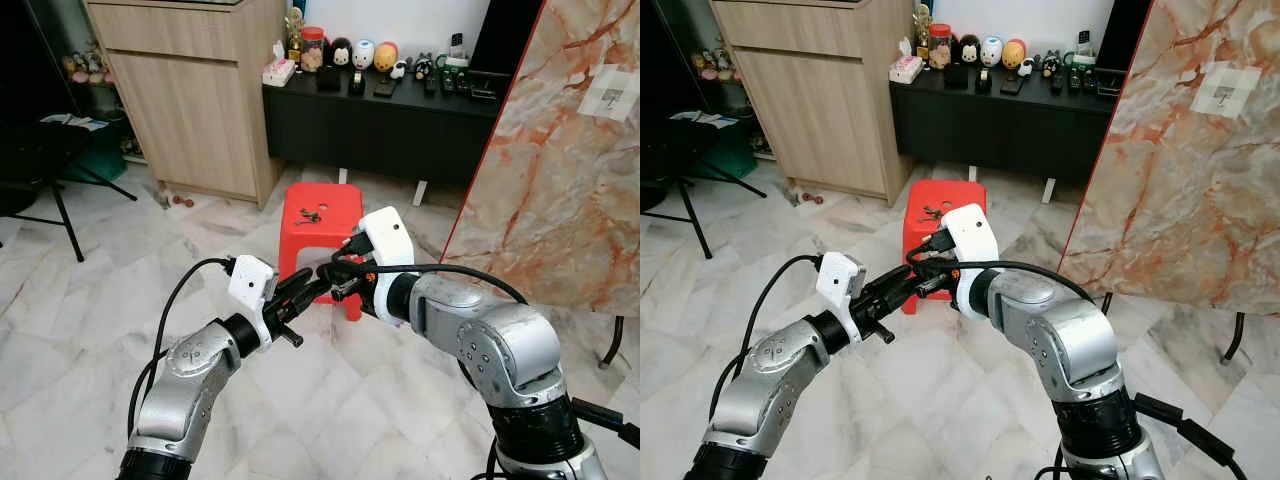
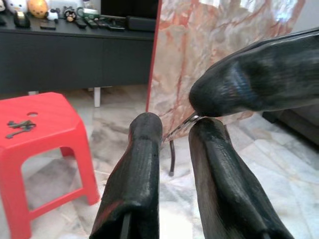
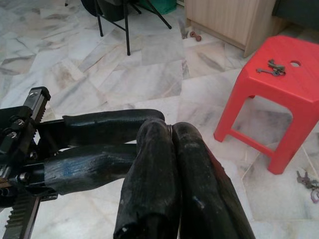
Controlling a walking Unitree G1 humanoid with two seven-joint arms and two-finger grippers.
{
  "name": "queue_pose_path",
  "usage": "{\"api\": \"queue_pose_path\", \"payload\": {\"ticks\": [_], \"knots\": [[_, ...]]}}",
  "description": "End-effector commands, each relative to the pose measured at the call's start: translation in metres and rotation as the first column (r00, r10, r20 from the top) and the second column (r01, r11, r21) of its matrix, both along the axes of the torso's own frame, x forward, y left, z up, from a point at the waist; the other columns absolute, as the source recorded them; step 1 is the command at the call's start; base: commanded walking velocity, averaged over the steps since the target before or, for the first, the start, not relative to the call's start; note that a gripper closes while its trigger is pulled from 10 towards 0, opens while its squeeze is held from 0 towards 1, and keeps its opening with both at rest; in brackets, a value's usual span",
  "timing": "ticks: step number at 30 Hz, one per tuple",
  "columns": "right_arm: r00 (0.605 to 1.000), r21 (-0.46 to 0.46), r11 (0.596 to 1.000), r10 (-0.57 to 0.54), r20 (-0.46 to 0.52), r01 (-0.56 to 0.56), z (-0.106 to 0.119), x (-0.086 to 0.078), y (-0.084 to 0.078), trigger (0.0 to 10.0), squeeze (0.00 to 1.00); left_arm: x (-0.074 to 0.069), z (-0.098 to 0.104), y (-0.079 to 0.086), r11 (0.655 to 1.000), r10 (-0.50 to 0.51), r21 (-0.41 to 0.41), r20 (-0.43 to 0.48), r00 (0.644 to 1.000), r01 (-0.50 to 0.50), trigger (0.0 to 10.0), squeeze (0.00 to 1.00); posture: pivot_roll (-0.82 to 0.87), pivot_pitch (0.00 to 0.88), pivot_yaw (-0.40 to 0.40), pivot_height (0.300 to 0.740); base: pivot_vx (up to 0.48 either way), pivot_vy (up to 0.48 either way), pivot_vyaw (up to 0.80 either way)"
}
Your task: Hang keys on a hook
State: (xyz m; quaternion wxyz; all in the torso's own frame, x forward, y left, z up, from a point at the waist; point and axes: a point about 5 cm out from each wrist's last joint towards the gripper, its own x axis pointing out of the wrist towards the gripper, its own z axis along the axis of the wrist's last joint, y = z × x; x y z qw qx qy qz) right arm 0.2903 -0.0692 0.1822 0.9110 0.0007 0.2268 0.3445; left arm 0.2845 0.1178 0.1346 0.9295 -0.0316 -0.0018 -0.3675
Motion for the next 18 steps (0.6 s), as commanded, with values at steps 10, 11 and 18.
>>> {"api": "queue_pose_path", "payload": {"ticks": [10,11,18], "knots": [[0.999,0.028,0.999,0.015,0.039,-0.016,0.0128,0.0018,0.005,10.0,0.0,-0.0067,-0.0026,-0.006,0.995,-0.096,-0.036,-0.044,0.994,0.094,10.0,0.0,-0.05,0.042,-0.048,0.74,0.0,0.0,0.0],[0.999,0.029,0.999,0.015,0.039,-0.016,0.0129,0.0018,0.0051,10.0,0.0,-0.0071,-0.0031,-0.0062,0.995,-0.1,-0.035,-0.046,0.994,0.099,10.0,0.0,-0.05,0.042,-0.048,0.74,0.0,0.0,0.0],[0.999,0.036,0.999,0.018,0.038,-0.02,0.014,0.0017,0.0056,10.0,0.0,-0.0071,-0.003,-0.0061,0.994,-0.091,-0.063,-0.048,0.995,0.088,9.4,0.0,-0.05,0.043,-0.05,0.74,0.0,0.0,0.0]]}}
